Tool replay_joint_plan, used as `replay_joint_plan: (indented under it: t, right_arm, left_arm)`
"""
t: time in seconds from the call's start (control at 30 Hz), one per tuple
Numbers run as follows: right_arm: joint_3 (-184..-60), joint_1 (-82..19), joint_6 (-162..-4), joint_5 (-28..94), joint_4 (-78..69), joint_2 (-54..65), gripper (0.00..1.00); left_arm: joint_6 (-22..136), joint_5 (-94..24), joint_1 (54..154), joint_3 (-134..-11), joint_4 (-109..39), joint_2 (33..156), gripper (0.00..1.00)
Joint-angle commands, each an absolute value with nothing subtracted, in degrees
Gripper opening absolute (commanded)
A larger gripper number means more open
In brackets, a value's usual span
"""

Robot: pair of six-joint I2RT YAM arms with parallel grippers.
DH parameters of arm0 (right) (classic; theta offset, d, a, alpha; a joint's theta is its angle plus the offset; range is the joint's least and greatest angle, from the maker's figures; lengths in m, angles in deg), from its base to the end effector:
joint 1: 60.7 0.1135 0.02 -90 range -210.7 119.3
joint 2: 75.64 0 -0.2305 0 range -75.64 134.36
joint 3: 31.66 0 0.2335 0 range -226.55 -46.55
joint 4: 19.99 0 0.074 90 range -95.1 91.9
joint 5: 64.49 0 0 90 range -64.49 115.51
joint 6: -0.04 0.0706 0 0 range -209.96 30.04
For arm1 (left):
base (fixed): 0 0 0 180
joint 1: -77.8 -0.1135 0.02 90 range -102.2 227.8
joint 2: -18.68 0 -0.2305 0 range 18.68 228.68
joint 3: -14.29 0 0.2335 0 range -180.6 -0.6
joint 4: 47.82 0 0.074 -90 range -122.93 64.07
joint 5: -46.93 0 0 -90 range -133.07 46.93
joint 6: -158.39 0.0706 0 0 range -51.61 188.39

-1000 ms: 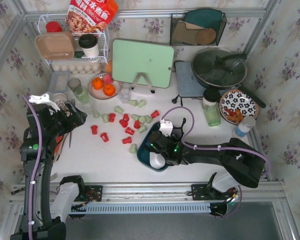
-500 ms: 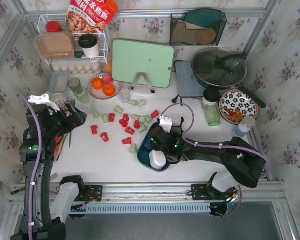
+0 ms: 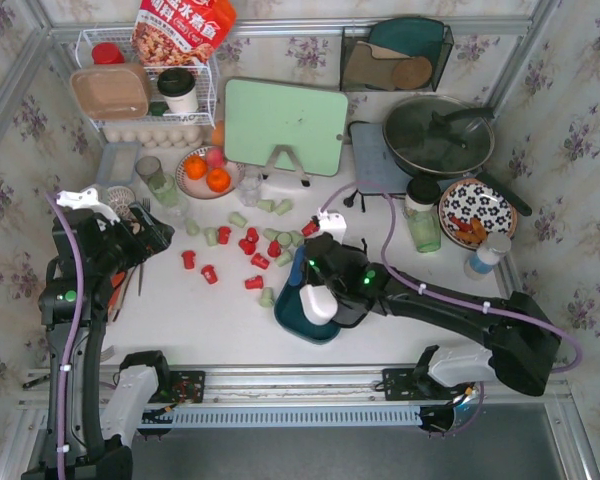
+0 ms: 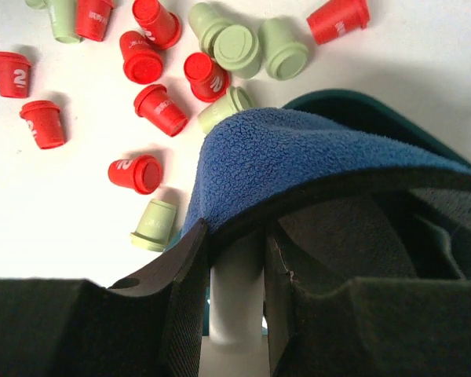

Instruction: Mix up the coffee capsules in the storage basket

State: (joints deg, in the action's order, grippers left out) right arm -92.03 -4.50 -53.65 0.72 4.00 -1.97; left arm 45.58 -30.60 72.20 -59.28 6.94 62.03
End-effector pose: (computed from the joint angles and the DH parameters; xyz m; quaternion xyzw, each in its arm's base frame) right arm 0.1872 0.2264 0.1973 -0.0573 0.8785 0.1802 0.4388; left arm 0.1848 0.0028 0.3299 -0.1483 0.8251 -0.1708 0.5178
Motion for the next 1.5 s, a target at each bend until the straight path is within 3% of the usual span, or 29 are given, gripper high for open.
replay_joint_plan:
  t: [0.0, 0.23, 0.33, 0.47, 0.6, 0.7, 0.8, 0.97, 1.07, 1.2, 1.3, 1.37, 1.4, 1.47]
  right_arm:
    - [-99.0, -4.5, -61.0, -1.6, 15.6, 1.1, 0.22]
    - [-102.2, -4.7, -64.9, -8.6, 28.9, 6.0, 0.21]
    - [-101.7, -5.8, -66.1, -9.6, 31.6, 5.6, 0.31]
    - [-101.1, -7.3, -67.6, -8.1, 32.9, 4.9, 0.35]
    - [-99.7, -7.6, -67.5, -6.5, 34.2, 4.8, 0.59]
    - [-99.5, -7.8, -66.8, -5.4, 35.0, 4.7, 0.63]
    - [-98.7, -7.9, -65.7, -4.5, 34.8, 3.0, 0.62]
    - [-96.6, -8.2, -64.0, -2.2, 33.4, -0.2, 0.52]
    - [-94.5, -8.5, -62.3, -2.1, 32.1, -2.6, 0.34]
    - [-93.1, -8.7, -59.7, -3.5, 32.8, -5.6, 0.31]
    - [-93.0, -8.8, -58.4, -5.9, 33.8, -8.2, 0.21]
    - [-93.1, -8.8, -57.8, -6.6, 34.5, -10.2, 0.24]
    - [-93.1, -8.8, -57.5, -6.7, 34.9, -10.8, 0.33]
    - [-93.2, -8.9, -57.1, -6.8, 35.7, -11.7, 0.41]
  left_arm:
    - [45.3, -30.0, 72.1, -59.2, 5.1, 62.0, 1.00]
    - [45.0, -21.4, 72.5, -57.3, 4.3, 62.5, 0.97]
    - [44.8, -20.3, 75.0, -55.9, 4.0, 62.2, 0.93]
    - [44.6, -26.8, 81.2, -55.3, 4.2, 60.3, 0.93]
    - [44.2, -31.9, 86.8, -55.1, 4.3, 59.3, 0.94]
    - [44.2, -34.3, 89.6, -54.7, 4.2, 60.1, 0.94]
    - [44.1, -35.3, 92.2, -53.9, 3.2, 60.9, 0.94]
    - [43.4, -37.8, 97.1, -52.2, 1.2, 61.7, 0.93]
    - [43.3, -39.4, 99.7, -51.6, 0.1, 62.1, 0.93]
    - [43.4, -41.4, 102.7, -51.6, -0.9, 63.0, 0.93]
    - [43.9, -42.8, 104.7, -51.7, -1.3, 63.7, 0.93]
    - [44.2, -43.5, 106.1, -51.7, -1.7, 64.3, 0.93]
    - [44.5, -43.7, 107.0, -51.5, -2.1, 64.5, 0.93]
    - [45.1, -44.1, 108.4, -51.3, -2.7, 65.0, 0.93]
